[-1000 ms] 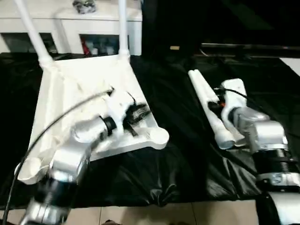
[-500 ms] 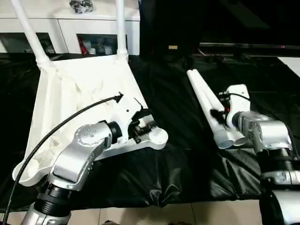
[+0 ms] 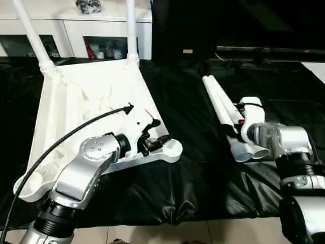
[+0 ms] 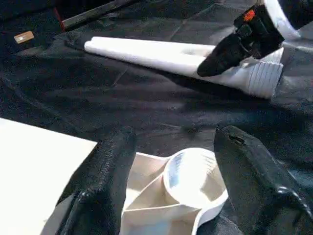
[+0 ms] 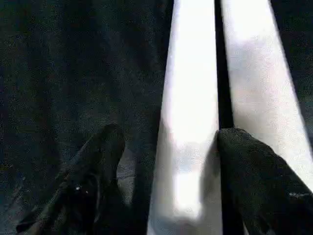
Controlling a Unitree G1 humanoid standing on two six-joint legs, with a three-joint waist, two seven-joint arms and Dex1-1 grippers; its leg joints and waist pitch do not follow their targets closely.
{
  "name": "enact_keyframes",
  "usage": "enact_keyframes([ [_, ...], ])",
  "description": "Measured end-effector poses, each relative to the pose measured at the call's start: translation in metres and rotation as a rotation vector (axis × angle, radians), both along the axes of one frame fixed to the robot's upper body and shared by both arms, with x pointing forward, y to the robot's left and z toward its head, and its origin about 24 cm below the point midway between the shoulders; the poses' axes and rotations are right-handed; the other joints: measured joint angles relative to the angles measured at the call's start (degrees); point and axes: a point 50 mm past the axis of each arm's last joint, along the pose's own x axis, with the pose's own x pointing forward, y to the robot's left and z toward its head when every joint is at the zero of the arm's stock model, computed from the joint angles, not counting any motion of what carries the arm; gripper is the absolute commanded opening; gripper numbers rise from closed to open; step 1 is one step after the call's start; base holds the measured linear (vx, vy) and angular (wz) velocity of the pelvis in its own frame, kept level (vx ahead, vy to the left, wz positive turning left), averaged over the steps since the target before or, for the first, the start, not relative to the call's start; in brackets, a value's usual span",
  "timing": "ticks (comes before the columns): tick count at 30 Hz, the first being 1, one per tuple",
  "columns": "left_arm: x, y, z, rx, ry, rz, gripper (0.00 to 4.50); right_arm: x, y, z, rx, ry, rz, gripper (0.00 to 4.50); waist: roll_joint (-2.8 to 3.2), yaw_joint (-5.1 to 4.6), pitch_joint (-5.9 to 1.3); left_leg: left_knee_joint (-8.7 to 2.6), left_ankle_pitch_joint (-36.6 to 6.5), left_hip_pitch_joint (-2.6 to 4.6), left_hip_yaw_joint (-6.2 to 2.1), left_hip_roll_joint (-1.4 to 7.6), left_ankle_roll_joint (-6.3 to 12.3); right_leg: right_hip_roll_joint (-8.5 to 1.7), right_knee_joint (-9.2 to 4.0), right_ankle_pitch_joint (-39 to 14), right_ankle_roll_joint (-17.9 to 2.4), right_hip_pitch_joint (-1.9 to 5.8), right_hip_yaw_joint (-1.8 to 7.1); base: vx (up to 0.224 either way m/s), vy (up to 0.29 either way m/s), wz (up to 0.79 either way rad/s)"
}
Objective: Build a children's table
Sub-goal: Pick table leg
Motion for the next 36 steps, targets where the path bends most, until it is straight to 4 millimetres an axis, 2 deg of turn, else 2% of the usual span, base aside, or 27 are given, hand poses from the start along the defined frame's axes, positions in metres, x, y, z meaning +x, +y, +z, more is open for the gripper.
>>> enact_keyframes([
  [12,-0.018,-0.008,0.000,0.000,0.073,-0.163,3.08,-0.001,0.002,-0.011,0.032,0.095,0.010,2.08,-0.37,0.00,-0.01,0.09,0.00,0.01,0.00,0.02,0.00,-0.01,0.05,0.00,-0.01,0.01,0.00,0.000,0.000,0.00],
  [19,-0.015,-0.007,0.002,0.003,0.067,-0.143,3.08,0.001,0.001,-0.013,0.046,0.104,-0.006,1.91,-0.54,-0.03,-0.07,0.11,0.00,0.01,0.00,0.02,0.00,-0.01,0.06,0.00,0.00,0.03,0.00,0.000,0.000,0.00],
  [23,-0.006,-0.003,0.005,-0.027,0.051,-0.071,3.08,0.003,0.001,-0.012,0.116,0.075,-0.035,1.89,-0.53,-0.01,-0.07,0.13,0.00,0.00,0.00,0.02,0.00,-0.01,0.07,0.02,-0.02,0.01,0.00,0.000,0.000,0.00],
  [29,0.018,-0.007,0.021,-0.125,0.007,0.062,3.08,0.013,0.019,0.012,0.331,-0.093,0.038,1.88,-0.45,0.02,-0.04,0.12,0.00,0.00,0.00,0.03,0.00,-0.01,0.07,0.12,-0.04,0.02,-0.01,0.000,0.000,0.00],
  [32,0.031,-0.014,0.031,-0.269,0.048,0.119,3.08,0.013,0.035,0.028,0.463,-0.234,0.148,1.88,-0.23,0.41,-0.05,0.12,0.00,-0.02,0.00,0.04,0.00,0.00,0.07,0.18,-0.12,0.02,-0.02,0.000,0.000,0.00],
  [36,0.046,-0.036,0.046,-0.513,0.160,0.143,3.08,-0.007,0.064,0.037,0.657,-0.403,0.371,1.88,-0.18,1.61,-0.06,0.12,0.01,-0.08,0.01,0.11,0.03,0.01,0.01,0.30,-0.33,0.01,-0.08,0.000,0.000,0.00],
])
